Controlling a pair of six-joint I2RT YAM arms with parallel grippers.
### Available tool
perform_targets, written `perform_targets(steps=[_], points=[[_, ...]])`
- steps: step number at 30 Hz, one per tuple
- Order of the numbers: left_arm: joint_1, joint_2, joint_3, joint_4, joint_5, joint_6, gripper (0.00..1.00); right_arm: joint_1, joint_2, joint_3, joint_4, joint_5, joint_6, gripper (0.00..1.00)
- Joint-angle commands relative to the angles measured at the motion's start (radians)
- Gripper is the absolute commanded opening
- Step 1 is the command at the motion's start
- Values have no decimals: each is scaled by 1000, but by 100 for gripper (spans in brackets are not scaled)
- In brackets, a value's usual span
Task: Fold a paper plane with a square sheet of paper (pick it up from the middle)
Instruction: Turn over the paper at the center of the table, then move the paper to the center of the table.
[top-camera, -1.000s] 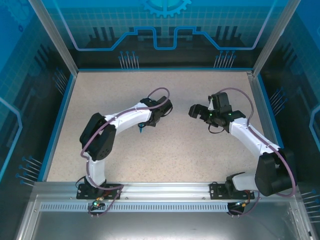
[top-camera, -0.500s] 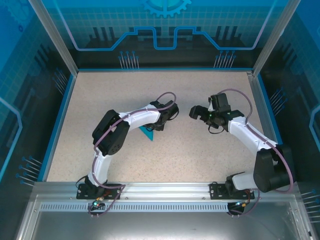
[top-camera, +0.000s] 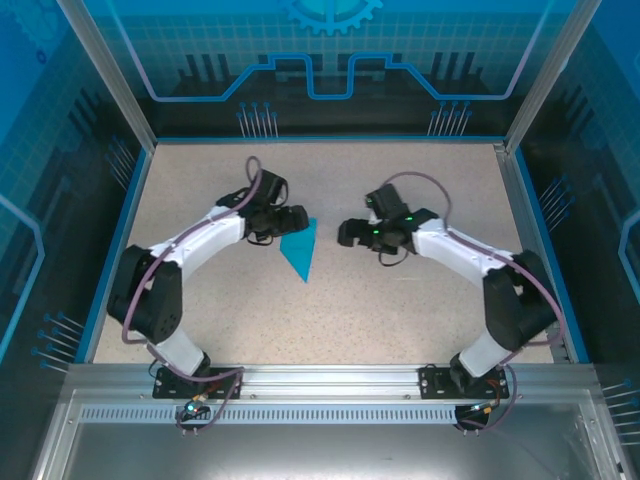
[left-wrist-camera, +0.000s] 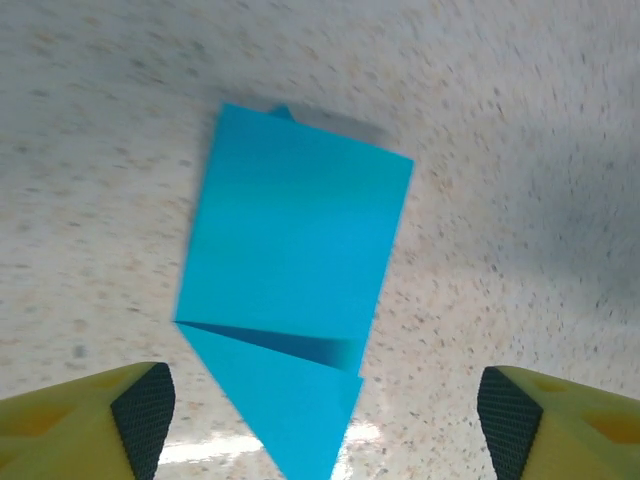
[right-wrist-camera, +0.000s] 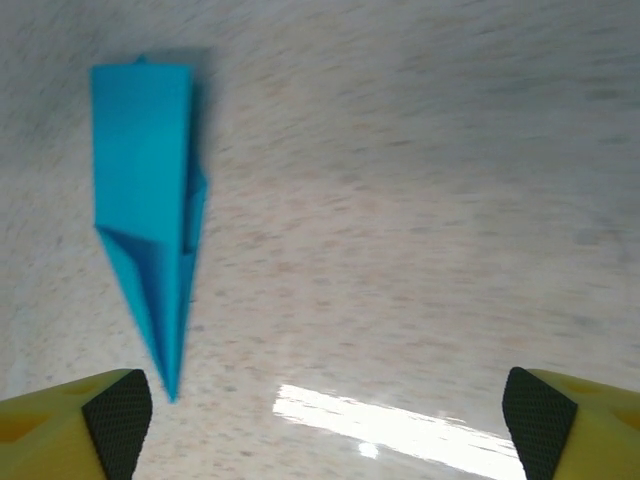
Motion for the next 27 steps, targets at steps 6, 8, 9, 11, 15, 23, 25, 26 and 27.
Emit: perform_targets(steps=[6, 8, 9, 11, 15, 23, 25, 26, 27], points=[[227, -108, -250, 180, 199, -145, 97, 223, 226, 216, 91, -27, 60, 76], [264, -121, -285, 206, 225, -165, 99, 252, 279, 267, 104, -51, 73, 72], [281, -128, -302, 212, 228, -170, 98, 263, 309, 291, 105, -55, 83, 71], [308, -141, -324, 218, 228, -177, 98, 272, 360, 330, 103, -79, 101, 70], [343, -167, -354, 219, 226, -174, 99, 276, 439, 381, 94, -113, 123, 68], [357, -161, -351, 216, 244, -166, 99, 274, 515, 426, -43, -70, 84, 67], [357, -160, -355, 220, 251, -165, 98, 271, 500, 398, -61, -58, 49, 67], [357, -159, -355, 222, 254, -165, 99, 268, 491, 384, -66, -60, 29, 67], [357, -159, -357, 223, 257, -165, 98, 264, 482, 362, -72, -66, -3, 67]])
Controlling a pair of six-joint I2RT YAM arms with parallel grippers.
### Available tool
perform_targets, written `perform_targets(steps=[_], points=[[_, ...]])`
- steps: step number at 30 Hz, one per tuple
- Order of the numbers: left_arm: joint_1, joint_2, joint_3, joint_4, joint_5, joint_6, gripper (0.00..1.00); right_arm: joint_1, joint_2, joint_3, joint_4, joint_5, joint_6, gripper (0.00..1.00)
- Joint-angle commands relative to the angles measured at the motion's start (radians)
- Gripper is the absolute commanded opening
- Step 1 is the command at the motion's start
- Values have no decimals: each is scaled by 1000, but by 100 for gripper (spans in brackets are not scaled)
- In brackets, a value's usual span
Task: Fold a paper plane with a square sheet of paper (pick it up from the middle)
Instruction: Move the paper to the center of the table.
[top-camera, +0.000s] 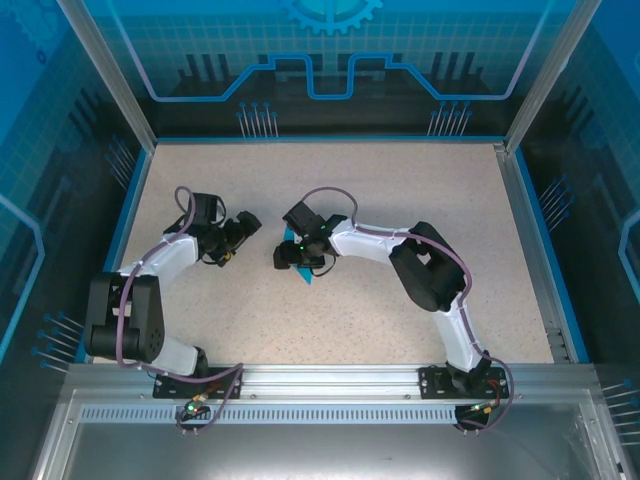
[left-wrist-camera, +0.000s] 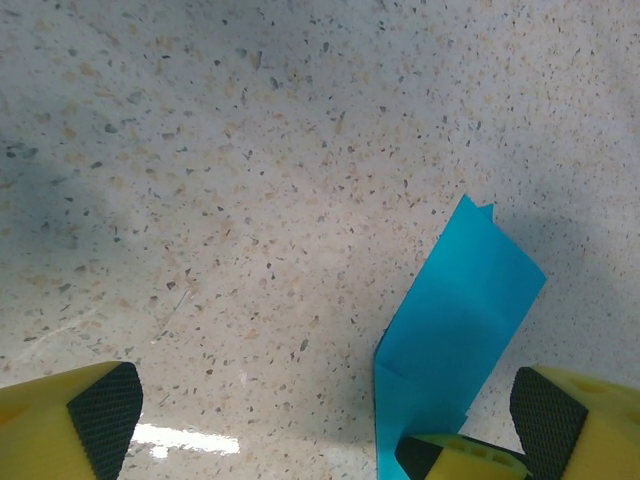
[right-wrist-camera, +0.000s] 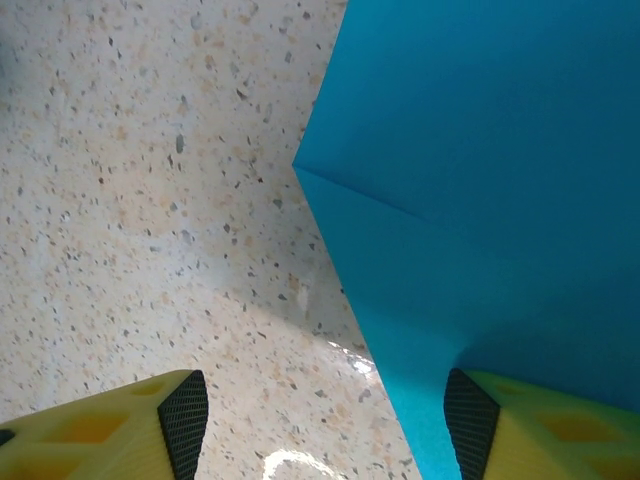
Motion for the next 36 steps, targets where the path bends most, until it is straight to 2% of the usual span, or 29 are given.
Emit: perform_targets(steps=[1, 7, 12, 15, 23, 29, 36], points=[[10, -8, -13, 14, 40, -2, 98, -8, -33, -64, -83, 2, -107, 67], [9, -8, -10, 28, 77, 9, 98, -51, -157, -264, -120, 9, -375, 67], [4, -3, -18, 55, 103, 4, 98, -106, -273, -372, -92, -1, -430, 67], [-6, 4, -18, 63, 110, 3, 98, -108, -341, -378, -61, -12, -393, 68], [-69, 3, -21, 93, 137, 7, 98, -107, -498, -495, 131, 45, -137, 71], [-114, 3, -47, 155, 152, -28, 99, -121, -468, -557, 274, 3, -2, 69], [-153, 7, -44, 162, 157, -35, 98, -140, -392, -532, 314, -58, 3, 66]])
